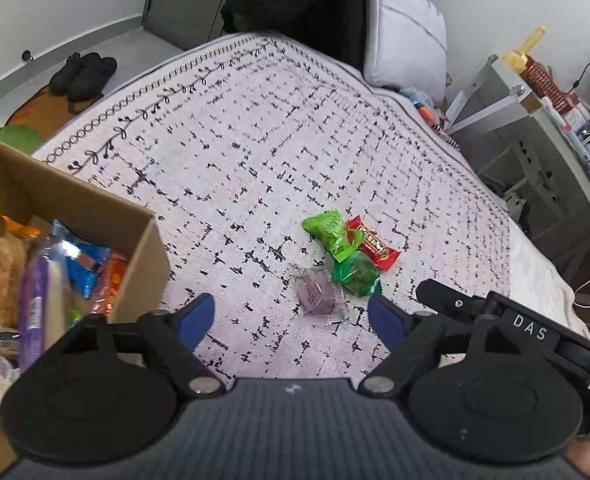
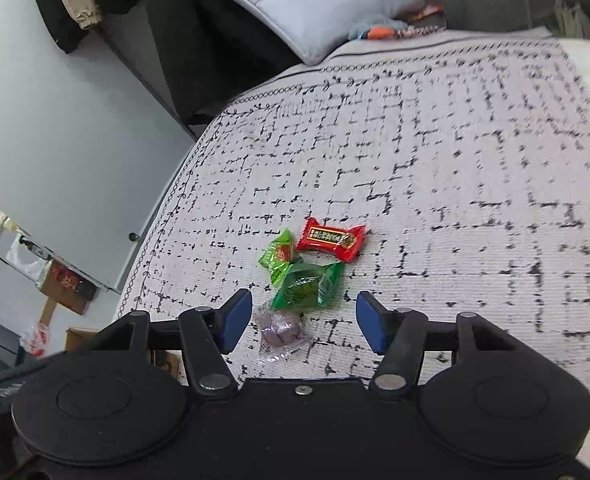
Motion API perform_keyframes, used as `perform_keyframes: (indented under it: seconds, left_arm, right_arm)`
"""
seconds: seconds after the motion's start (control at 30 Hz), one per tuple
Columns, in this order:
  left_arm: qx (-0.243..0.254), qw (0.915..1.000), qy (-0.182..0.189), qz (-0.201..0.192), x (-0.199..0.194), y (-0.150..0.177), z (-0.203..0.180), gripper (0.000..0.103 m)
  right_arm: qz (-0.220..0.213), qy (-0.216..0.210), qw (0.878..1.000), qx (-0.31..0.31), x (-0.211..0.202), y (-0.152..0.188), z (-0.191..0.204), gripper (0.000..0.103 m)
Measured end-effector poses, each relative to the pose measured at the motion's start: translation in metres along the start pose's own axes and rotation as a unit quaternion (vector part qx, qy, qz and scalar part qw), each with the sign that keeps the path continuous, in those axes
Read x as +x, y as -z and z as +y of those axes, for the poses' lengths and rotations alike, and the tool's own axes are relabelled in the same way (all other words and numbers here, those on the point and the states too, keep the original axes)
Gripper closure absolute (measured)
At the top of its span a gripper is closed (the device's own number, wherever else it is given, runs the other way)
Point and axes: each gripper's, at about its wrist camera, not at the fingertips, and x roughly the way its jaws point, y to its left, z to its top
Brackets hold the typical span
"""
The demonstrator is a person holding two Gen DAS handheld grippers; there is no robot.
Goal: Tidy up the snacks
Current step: 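Move both tools back over the last candies on the bed, then grasp the green candy packet with the right tool while the left tool grasps the clear purple candy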
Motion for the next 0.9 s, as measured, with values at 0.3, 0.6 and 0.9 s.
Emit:
perform_keyframes:
  seconds: [0.3, 0.6, 0.9]
  left_arm:
    - [-0.013, 0.9996, -0.003, 0.023, 0.043, -0.002, -0.006, 0.042]
    - [-0.030, 0.9983, -0.023, 0.043, 0.076, -0.007, -0.010, 0.052]
    - [-0.022, 0.9983, -0.012, 0.052, 0.096, -0.002, -0.033, 0.052]
  right_arm:
    - [0.021, -0.032, 0.999, 0.020, 0.037, -0.003, -0.010, 0.046]
    - [0.036, -0.037, 0.998, 0.039, 0.067, -0.008, -0.021, 0.054]
    - [0.043, 0.000, 0.998, 0.048, 0.075, -0.009, -0.038, 0.097]
